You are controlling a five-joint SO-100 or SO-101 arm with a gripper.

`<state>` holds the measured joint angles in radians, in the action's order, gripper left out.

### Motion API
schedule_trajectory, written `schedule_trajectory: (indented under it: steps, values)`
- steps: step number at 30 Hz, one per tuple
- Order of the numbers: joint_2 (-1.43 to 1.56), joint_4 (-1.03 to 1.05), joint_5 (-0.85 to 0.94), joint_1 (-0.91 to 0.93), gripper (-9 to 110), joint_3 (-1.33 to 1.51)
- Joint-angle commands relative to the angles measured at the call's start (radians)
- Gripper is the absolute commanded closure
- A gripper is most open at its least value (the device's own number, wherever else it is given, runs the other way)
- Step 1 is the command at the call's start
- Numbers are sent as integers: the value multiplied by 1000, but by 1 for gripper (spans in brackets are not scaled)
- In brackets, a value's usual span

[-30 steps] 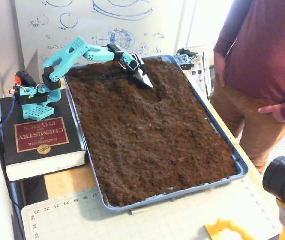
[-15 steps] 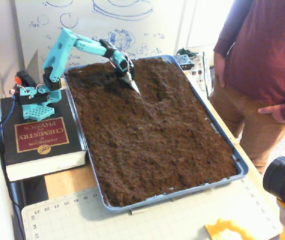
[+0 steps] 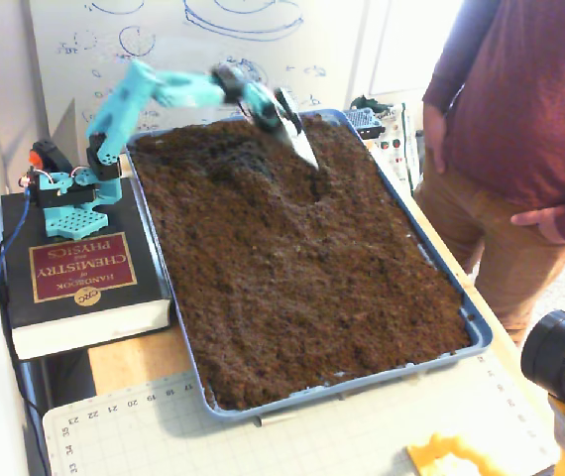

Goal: Build a berm.

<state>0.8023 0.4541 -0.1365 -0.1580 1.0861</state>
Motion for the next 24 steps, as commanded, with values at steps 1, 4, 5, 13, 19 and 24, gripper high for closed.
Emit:
schedule_trajectory:
  steps: [1,4,5,13,19,24]
  values:
    - [-158,-11,-12,0,101,-316]
    - [-319,-11,-12,-21,101,-499]
    - [-365,-11,-14,-28,101,-552]
    - [-535,-2,-35,-49,101,-681]
    - [-436,3,41,-44,101,-449]
    - [-241,0,57,-41,101,-172]
